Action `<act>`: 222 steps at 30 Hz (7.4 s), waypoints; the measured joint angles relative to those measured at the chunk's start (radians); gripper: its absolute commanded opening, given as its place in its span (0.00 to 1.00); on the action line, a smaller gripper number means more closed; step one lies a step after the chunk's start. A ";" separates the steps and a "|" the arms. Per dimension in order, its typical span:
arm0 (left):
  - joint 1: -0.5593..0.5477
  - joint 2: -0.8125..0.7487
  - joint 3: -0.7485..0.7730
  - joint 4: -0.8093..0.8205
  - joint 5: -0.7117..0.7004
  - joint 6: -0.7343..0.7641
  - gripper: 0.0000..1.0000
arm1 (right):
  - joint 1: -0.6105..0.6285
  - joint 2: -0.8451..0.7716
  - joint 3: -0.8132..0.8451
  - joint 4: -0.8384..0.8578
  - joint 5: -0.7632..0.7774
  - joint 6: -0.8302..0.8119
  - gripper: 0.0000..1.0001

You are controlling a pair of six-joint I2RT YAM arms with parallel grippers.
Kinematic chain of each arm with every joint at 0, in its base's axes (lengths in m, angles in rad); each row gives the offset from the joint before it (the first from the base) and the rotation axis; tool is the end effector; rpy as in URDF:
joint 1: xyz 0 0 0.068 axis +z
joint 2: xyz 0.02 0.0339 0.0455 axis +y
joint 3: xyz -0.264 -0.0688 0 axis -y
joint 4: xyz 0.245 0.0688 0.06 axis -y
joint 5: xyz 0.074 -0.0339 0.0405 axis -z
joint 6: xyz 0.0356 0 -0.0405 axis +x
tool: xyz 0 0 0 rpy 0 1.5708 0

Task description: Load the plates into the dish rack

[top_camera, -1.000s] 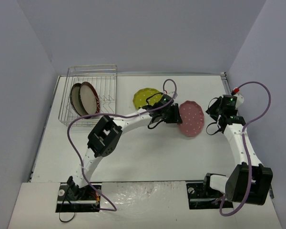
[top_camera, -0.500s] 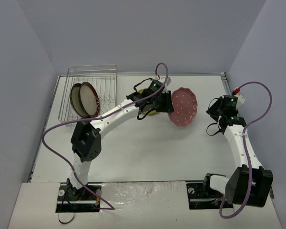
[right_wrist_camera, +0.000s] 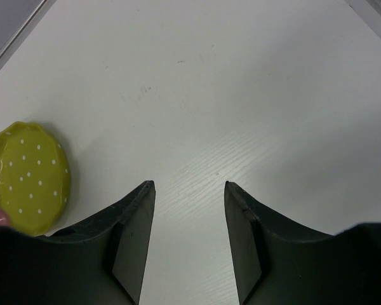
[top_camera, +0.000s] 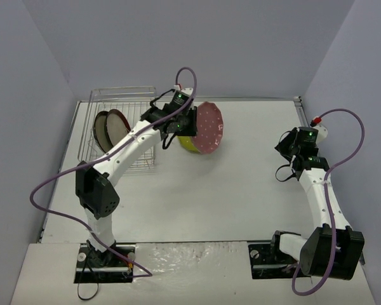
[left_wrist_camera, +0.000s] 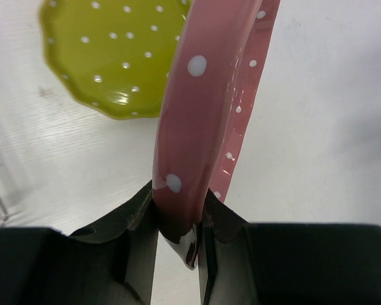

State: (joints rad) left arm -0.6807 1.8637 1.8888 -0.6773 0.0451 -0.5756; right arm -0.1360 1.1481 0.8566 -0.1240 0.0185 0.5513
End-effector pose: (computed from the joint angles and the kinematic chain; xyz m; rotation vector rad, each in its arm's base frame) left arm 0.3306 -0.2698 0.3659 0.1480 2.3203 -0.7181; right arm 0.2614 -0.0364 0.2971 0.6834 1.8741 0.2500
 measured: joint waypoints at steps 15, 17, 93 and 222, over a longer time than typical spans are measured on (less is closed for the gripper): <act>0.144 -0.113 0.162 -0.191 -0.164 0.067 0.00 | 0.005 0.000 -0.008 0.008 -0.024 0.001 0.44; 0.161 -0.123 0.166 -0.213 -0.185 0.076 0.00 | 0.009 0.000 -0.008 0.008 -0.027 0.001 0.44; 0.459 -0.221 -0.167 -0.154 -0.389 0.180 0.00 | 0.072 0.027 -0.053 0.061 -0.027 0.017 0.44; 0.354 -0.199 -0.176 -0.162 -0.581 0.199 0.36 | 0.122 0.054 -0.064 0.114 -0.027 0.026 0.45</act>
State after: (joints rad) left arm -0.3272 1.6643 1.7130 -0.8397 -0.5363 -0.3763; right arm -0.0142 1.2020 0.7925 -0.0098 -0.0084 0.5775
